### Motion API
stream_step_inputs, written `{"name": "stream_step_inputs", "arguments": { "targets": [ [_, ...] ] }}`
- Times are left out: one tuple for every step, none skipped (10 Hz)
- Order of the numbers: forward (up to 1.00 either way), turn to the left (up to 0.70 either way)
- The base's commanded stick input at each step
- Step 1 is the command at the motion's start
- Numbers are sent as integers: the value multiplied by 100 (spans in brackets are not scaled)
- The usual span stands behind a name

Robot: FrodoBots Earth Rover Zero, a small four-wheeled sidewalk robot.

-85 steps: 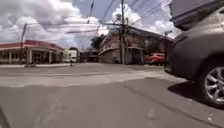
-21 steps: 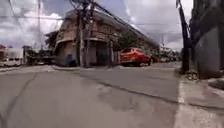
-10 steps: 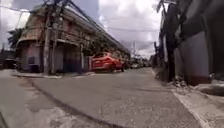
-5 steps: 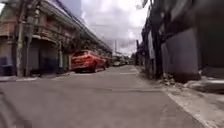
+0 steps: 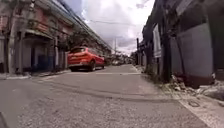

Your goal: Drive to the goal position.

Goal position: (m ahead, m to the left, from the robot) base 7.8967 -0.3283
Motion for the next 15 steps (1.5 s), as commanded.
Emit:
{"name": "stream_step_inputs", "arguments": {
  "targets": [
    [100,27],
    [100,27],
    [100,0],
    [100,0],
    [100,0],
    [100,0],
    [100,0],
    [100,0],
    [100,0],
    [100,0],
    [100,0],
    [100,0],
    [100,0],
    [100,0],
    [100,0]
  ]
}}
